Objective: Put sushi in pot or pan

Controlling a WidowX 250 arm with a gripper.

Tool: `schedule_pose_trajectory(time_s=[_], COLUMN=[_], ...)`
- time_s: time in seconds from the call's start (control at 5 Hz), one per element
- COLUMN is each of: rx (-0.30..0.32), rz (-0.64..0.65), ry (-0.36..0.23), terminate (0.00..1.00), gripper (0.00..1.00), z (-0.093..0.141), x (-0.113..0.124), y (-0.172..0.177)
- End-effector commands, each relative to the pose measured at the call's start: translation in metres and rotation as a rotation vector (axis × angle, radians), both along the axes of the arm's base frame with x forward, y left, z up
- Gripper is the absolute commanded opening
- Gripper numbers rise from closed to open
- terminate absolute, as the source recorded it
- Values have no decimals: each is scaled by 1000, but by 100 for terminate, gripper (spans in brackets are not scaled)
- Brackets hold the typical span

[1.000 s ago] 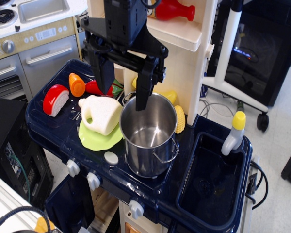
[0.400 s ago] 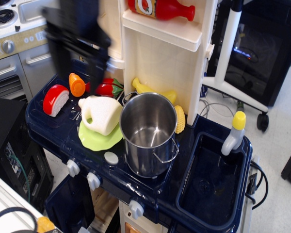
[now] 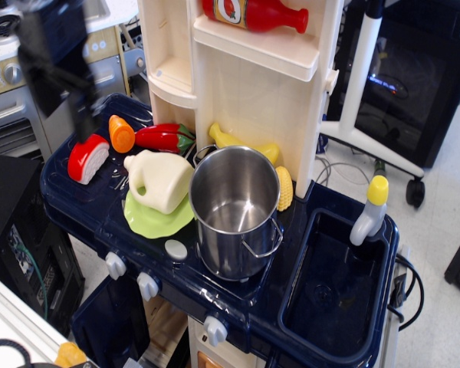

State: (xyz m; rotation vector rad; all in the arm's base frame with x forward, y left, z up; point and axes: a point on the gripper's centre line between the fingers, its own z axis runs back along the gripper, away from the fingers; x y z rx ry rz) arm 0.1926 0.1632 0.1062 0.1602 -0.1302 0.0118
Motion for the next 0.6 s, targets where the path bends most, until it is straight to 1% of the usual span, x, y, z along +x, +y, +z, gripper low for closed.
schedule_pose_trajectory(time_s=[0.0,0.2,0.4], rx=[99,77,43], rz=[-79,-127,-140], ry=[-42,-50,-53], terminate=[0,0,0], gripper=[100,100,100], z=[-30,-45,-52], x=[22,29,34], y=[34,48,52])
